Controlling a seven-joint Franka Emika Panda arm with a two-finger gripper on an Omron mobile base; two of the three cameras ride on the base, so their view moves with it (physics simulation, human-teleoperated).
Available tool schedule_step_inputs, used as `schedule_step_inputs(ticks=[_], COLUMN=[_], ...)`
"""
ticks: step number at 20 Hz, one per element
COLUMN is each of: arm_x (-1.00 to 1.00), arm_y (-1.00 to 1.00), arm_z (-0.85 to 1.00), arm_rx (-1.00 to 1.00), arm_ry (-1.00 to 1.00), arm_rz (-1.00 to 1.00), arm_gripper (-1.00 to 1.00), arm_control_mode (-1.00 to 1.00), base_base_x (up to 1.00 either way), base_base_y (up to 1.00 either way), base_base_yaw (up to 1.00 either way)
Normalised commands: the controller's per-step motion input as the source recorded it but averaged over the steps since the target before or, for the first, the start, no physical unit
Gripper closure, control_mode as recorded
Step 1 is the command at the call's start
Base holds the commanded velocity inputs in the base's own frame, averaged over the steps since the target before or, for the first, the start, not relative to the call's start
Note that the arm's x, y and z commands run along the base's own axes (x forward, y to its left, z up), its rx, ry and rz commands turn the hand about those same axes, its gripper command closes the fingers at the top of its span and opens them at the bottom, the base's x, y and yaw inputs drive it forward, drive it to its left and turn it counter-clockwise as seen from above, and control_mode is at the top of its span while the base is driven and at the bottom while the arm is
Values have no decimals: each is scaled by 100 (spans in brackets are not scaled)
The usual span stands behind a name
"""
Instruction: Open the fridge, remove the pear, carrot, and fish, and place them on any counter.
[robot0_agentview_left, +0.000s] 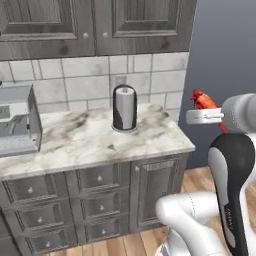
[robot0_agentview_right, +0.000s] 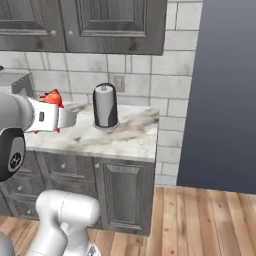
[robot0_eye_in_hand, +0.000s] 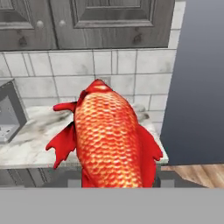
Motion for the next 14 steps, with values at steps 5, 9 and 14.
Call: schedule_step_inputs(ticks=[5, 9, 14], arm_x=[0, 0, 0], arm_y=[0, 0, 0], arm_z=[0, 0, 0], arm_rx=[0, 0, 0], arm_ry=[0, 0, 0], arm_rz=[0, 0, 0], arm_gripper=[100, 100, 100], arm_control_mode=[100, 100, 100], base_base_x=[69, 88, 65], base_base_y=[67, 36, 24], base_base_yaw=[10, 3, 0])
